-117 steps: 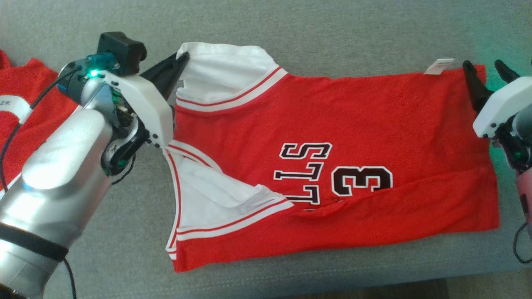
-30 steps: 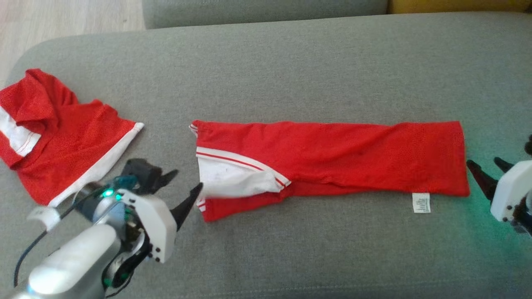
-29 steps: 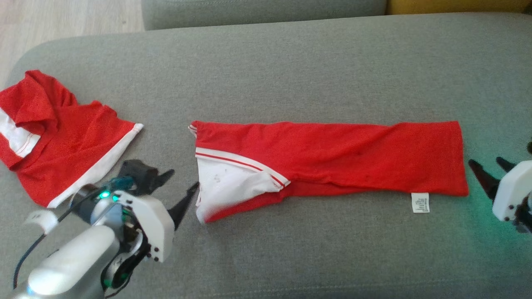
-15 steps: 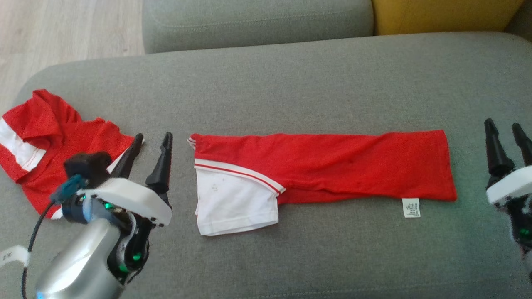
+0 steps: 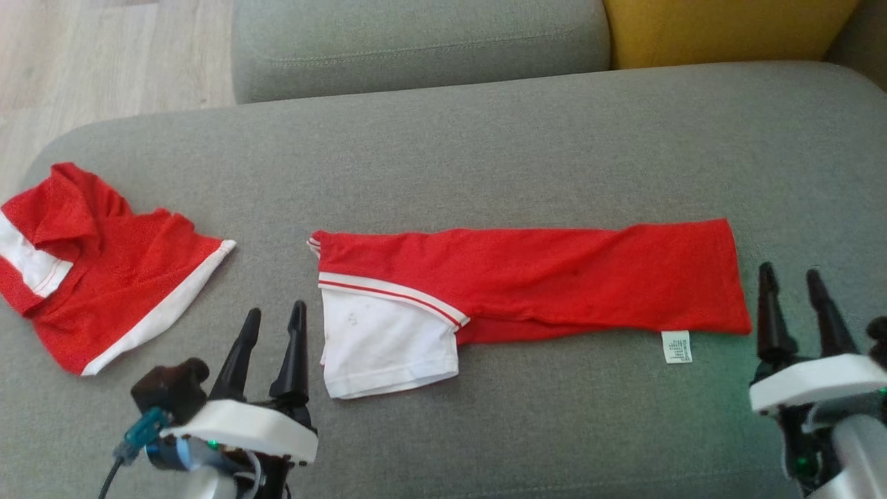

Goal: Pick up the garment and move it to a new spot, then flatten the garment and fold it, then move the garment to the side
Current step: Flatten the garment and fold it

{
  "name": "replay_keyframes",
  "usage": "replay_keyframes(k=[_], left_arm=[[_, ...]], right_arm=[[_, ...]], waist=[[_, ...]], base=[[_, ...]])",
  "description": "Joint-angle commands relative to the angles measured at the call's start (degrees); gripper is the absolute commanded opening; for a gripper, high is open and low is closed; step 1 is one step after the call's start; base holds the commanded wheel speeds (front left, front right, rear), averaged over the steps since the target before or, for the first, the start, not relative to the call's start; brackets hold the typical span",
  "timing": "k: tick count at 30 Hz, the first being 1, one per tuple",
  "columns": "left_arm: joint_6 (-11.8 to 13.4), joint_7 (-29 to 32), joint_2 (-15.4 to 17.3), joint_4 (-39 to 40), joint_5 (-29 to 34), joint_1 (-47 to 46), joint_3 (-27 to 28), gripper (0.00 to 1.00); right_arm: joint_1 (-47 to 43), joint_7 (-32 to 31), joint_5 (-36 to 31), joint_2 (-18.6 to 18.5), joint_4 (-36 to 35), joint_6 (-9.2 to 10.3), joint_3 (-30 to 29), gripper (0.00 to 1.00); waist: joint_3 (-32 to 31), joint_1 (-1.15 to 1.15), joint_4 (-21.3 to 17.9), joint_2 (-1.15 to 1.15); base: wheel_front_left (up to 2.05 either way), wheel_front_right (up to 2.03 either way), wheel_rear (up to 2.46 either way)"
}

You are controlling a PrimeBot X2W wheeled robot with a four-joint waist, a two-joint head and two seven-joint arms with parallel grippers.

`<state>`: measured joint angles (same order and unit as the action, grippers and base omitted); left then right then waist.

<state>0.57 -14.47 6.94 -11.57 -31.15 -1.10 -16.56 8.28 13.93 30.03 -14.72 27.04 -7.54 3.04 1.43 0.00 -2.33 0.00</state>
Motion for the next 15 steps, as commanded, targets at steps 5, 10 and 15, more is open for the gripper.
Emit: replay_keyframes(k=[5,10,15], left_arm=[[-3.0,-0.5,-2.0,0.5,4.0,-2.2,5.7,1.00],[-5.2,-0.5,-3.3,-0.7,6.6,-3.6,7.6,1.00],[-6.4,-0.5,-3.8,-1.9,8.0,-5.1,8.2,1.00]], right_arm=[[0.8,0.8,-3.0,1.2,-2.3,0.05,-0.2,1.00],[3.1,-1.3,-4.6,2.1,-1.0,0.05,-2.4,1.00],[6.9,-6.0,-4.7,2.4,2.3,0.05,-4.6,1.00]], waist=[[1.1,0.00,-0.1,0.00],[3.5,0.00,0.2,0.00],[6.4,0.00,0.8,0.00]], base=[[0.00,0.00,0.00],[0.00,0.00,0.00],[0.00,0.00,0.00]])
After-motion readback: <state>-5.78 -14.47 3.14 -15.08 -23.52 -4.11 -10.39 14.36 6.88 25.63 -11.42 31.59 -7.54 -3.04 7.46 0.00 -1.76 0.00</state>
